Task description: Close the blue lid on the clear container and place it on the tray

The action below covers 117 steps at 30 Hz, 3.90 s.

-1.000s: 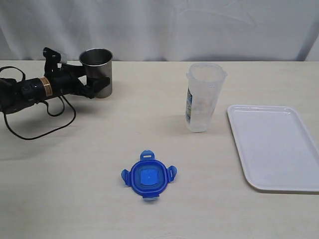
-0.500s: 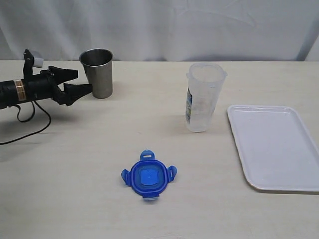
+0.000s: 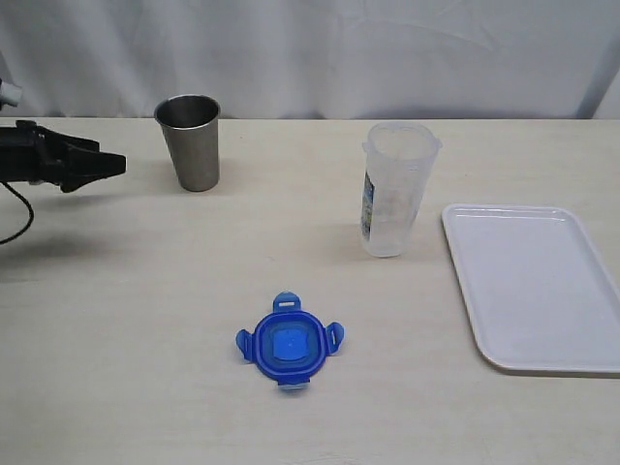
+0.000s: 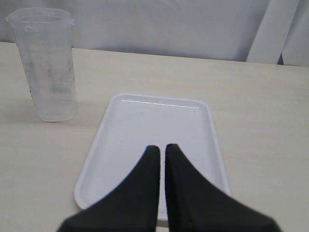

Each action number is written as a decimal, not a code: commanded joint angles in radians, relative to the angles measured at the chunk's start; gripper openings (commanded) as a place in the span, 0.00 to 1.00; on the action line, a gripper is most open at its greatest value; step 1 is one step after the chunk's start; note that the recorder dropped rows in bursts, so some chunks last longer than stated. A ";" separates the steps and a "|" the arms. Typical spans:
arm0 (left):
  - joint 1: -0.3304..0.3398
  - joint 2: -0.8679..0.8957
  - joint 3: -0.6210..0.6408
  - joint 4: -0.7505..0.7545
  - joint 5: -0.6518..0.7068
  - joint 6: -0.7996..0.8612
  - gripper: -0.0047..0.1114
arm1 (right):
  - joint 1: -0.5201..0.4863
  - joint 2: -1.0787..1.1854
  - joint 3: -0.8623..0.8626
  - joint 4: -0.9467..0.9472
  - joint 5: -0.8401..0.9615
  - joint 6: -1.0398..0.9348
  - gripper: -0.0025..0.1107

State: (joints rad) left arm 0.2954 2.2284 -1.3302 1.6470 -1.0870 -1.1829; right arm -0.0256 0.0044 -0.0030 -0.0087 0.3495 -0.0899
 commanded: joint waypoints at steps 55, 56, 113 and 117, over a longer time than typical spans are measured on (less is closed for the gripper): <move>-0.272 -0.565 0.182 -1.670 1.772 1.362 0.89 | -0.007 -0.004 0.003 -0.006 -0.004 0.000 0.06; -0.290 -0.565 0.184 -1.683 1.761 1.363 0.89 | -0.007 -0.004 0.003 -0.006 -0.004 0.000 0.06; -0.757 -0.419 0.271 -2.143 1.730 1.393 0.51 | -0.007 -0.004 0.003 -0.006 -0.004 -0.001 0.06; -0.786 -0.413 0.271 -2.130 1.731 1.393 0.53 | -0.007 -0.004 0.003 -0.006 -0.004 -0.001 0.06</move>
State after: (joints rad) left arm -0.4690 1.8102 -1.0616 -0.4898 0.6528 0.2142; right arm -0.0256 0.0044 -0.0030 -0.0087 0.3495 -0.0899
